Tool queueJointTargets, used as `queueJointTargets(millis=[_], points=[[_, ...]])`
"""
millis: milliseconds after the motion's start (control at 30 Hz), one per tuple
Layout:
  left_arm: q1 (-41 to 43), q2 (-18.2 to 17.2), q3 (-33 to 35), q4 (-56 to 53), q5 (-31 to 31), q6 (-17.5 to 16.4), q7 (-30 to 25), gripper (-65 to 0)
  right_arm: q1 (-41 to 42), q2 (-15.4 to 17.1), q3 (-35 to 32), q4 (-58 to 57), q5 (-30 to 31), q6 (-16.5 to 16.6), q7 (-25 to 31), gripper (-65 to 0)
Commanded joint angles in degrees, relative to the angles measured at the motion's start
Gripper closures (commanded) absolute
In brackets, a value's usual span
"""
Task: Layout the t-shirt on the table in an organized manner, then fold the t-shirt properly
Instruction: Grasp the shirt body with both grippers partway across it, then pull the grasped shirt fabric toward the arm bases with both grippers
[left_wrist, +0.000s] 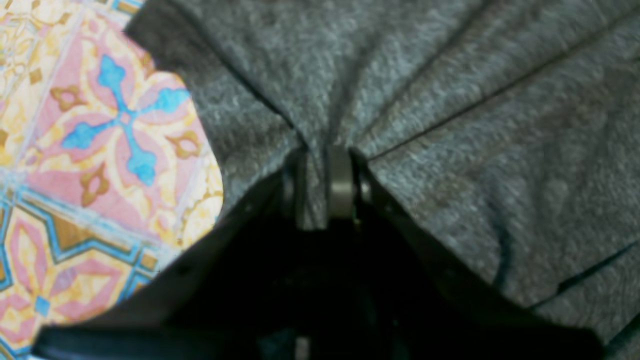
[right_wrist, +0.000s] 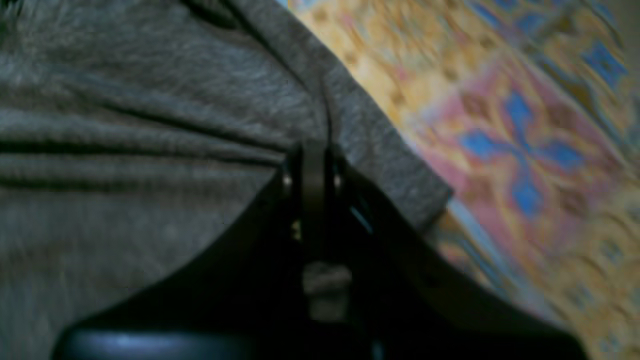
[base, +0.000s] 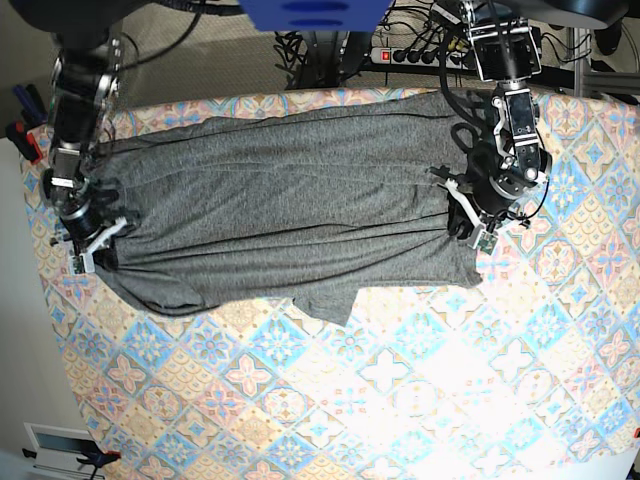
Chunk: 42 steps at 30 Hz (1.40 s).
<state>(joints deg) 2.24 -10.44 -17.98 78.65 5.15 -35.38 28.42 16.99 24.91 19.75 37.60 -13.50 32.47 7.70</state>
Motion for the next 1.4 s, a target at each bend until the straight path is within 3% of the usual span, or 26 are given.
queueJointTargets(millis=[0, 300, 700, 833, 933, 1033, 1233, 1367], points=[[-0.1, -0.7, -0.3, 0.1, 2.3, 0.9, 3.0, -6.6, -0.2, 1.4, 0.6, 3.2, -1.8, -1.5, -4.0, 0.0], [-0.3, -0.4, 0.1, 0.1, 2.3, 0.9, 2.9, -6.6, -7.5, -2.0, 1.0, 25.8, -1.8, -1.5, -11.9, 0.0], [-0.3, -0.4, -0.3, 0.3, 2.2, 1.0, 2.9, -7.5, -13.4, -6.4, 1.0, 35.8, -1.8, -1.5, -15.0, -0.9], [-0.7, -0.4, -0.3, 5.3, 1.8, 1.0, 4.1, -13.2, -13.3, -6.5, 1.0, 37.2, -1.8, -1.5, -18.6, -10.3], [-0.8, -0.2, 0.1, 13.3, 1.4, 0.3, 9.8, -21.0, -13.3, -6.5, 0.9, 39.1, -1.9, -1.5, -20.1, -21.1], [-0.9, 0.9, -0.4, 20.2, -0.9, -3.5, 12.1, -27.1, -13.3, -6.5, 0.7, 39.7, -1.9, -1.5, -20.0, -27.7], [-1.2, 0.9, -2.0, 24.4, -2.4, -4.6, 13.4, -36.6, -13.3, -6.5, 0.5, 39.8, -1.9, -1.5, -20.0, -30.0], [-5.0, 0.8, -3.5, 18.0, -1.8, -4.6, 13.5, -41.2, -13.6, -6.5, 0.5, 39.7, -1.9, -1.5, -20.0, -29.8]])
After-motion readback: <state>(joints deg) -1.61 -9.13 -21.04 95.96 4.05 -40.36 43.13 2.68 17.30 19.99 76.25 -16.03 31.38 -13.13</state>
